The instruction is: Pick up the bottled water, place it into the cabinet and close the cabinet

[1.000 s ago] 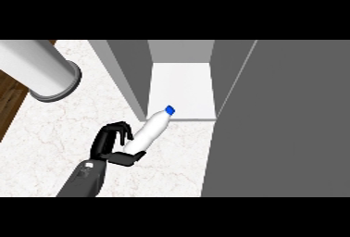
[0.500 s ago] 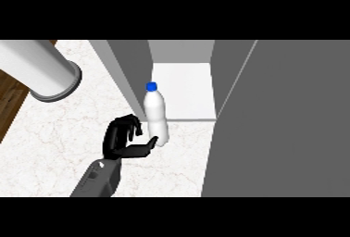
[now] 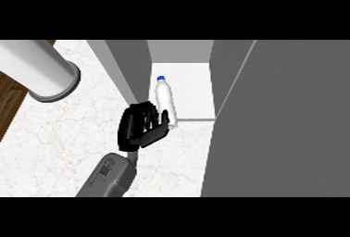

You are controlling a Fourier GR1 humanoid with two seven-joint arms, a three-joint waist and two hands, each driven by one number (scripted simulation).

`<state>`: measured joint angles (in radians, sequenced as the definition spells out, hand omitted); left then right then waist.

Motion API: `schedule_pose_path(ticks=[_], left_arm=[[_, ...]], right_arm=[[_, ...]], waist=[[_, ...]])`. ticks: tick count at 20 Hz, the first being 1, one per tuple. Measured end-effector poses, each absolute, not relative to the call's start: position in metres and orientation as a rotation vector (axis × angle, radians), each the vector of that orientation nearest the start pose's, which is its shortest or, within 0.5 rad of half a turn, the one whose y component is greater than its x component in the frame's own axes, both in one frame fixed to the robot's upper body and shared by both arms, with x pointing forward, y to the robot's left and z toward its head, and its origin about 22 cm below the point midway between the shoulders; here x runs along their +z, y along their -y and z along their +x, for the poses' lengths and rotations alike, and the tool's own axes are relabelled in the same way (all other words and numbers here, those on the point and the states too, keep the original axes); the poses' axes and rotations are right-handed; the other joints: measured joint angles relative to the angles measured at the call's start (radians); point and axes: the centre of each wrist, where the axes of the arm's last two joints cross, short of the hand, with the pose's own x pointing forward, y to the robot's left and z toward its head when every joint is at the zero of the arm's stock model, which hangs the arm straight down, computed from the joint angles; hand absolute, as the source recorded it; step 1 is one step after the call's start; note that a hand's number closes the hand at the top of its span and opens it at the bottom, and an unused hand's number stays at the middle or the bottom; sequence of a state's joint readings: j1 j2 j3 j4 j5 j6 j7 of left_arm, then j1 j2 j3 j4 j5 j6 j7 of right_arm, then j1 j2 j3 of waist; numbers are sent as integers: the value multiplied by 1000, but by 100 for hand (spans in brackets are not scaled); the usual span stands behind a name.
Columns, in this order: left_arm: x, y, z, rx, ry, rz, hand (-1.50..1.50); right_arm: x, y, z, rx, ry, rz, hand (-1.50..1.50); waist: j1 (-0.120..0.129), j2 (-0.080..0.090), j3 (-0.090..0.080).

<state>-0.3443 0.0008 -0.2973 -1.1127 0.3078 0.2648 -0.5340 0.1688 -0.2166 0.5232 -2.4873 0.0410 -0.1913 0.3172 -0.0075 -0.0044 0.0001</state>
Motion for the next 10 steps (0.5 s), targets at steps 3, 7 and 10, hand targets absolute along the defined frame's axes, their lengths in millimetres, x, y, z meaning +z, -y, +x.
schedule_pose_path(ticks=[3,7,10], left_arm=[[-14,-114,307,58,1875,-197,150],[7,-100,320,42,1871,-161,150],[19,-89,329,26,1864,-131,150]], right_arm=[[165,177,117,230,1927,274,-150],[166,179,118,229,1930,262,-150],[165,179,118,226,1933,263,-150]], waist=[[-3,2,0],[-4,3,0],[-6,3,0]])
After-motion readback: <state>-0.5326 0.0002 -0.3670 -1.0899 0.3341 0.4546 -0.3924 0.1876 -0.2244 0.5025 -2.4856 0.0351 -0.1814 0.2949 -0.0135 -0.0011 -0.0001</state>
